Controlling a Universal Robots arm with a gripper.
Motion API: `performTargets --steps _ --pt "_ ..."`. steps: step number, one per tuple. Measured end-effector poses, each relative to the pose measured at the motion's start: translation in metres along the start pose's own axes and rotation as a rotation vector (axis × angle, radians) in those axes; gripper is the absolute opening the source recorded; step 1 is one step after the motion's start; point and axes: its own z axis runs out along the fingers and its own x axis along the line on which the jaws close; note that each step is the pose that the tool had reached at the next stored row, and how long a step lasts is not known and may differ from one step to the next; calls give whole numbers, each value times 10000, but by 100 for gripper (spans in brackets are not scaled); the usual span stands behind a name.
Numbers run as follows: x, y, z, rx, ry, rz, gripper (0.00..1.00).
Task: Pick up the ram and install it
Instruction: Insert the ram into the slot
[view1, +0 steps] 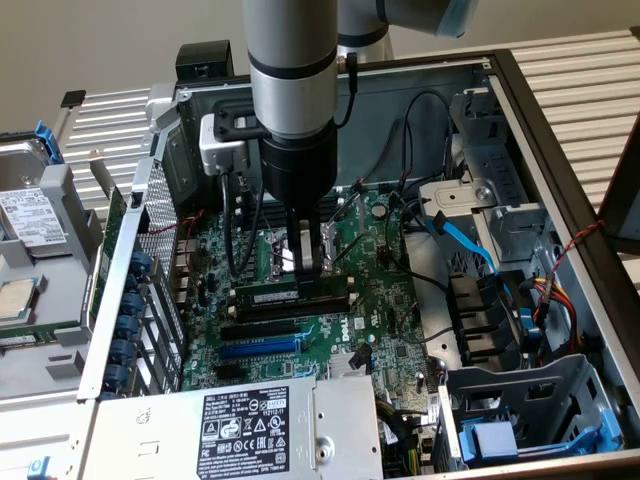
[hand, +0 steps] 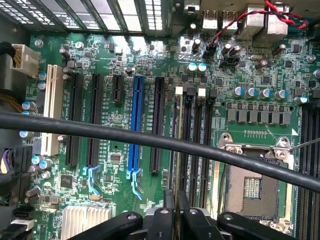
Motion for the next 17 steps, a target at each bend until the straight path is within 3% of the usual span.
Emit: performTargets --steps 8,12,17 --pt "0 16 7 91 1 3 13" --pt "-1 19 9 178 2 4 13" --pt "-1 36 11 196 2 3 13"
